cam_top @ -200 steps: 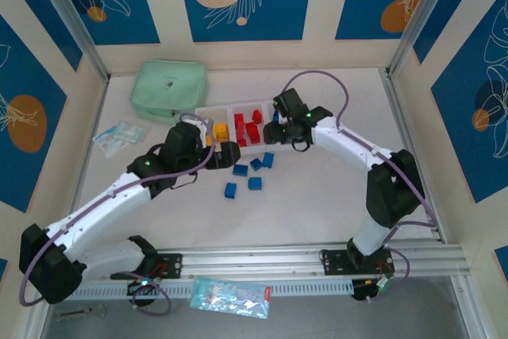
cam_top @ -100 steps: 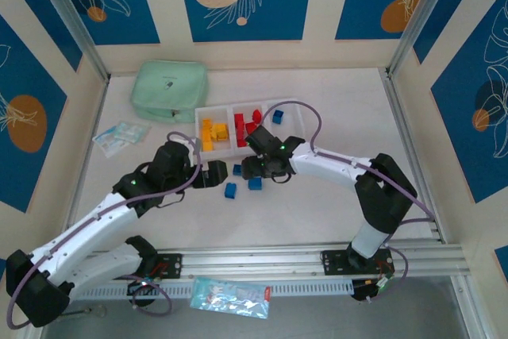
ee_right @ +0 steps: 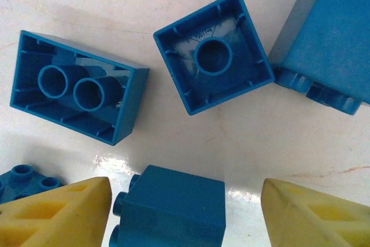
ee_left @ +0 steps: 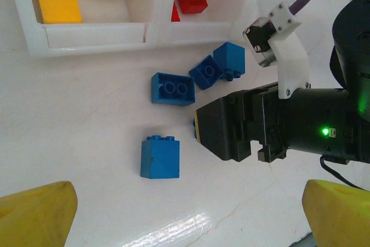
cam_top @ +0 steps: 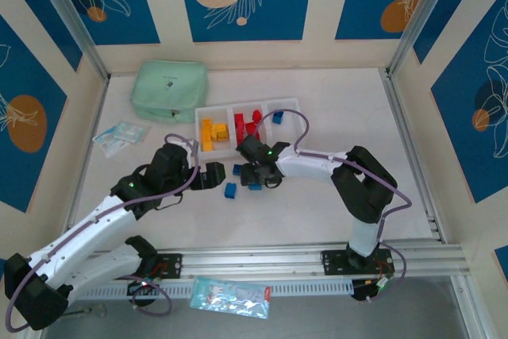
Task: Sort the legos into containers by color
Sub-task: Pick up the lego from the center of the table.
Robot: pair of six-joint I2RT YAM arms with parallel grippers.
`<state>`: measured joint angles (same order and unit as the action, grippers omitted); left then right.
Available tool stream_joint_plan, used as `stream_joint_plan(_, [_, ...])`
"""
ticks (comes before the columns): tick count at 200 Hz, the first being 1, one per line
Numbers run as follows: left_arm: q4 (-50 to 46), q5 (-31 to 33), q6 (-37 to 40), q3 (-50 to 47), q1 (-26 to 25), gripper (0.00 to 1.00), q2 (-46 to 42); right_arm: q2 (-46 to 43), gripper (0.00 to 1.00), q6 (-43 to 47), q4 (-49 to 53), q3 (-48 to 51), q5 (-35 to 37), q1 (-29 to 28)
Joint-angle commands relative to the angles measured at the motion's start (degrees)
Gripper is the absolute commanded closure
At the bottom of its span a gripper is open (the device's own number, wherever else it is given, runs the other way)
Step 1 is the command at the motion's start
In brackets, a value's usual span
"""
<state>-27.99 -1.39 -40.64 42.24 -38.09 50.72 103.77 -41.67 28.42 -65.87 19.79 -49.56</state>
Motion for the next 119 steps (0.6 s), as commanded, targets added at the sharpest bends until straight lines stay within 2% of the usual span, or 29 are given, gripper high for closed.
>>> stream_joint_plan(1, [-0.89, 1.0, -0.33, -0.4, 0.57, 0.01, -0.19, 0.52, 0.37, 0.99, 0.75, -1.42, 1.04, -0.27])
stream_joint_plan(80, [-0.48, -0.09, -0.03, 0.53, 0.69, 0.01, 0.75, -3.27, 0.63, 3.06, 2.51, -0.42, 1.54, -0.65])
stream_joint_plan(119, [-0.02, -1.04, 0.47, 1.57, 0.69, 0.01, 1.35, -10.05, 0.65, 4.46, 4.1, 1.52, 2.8, 0.35])
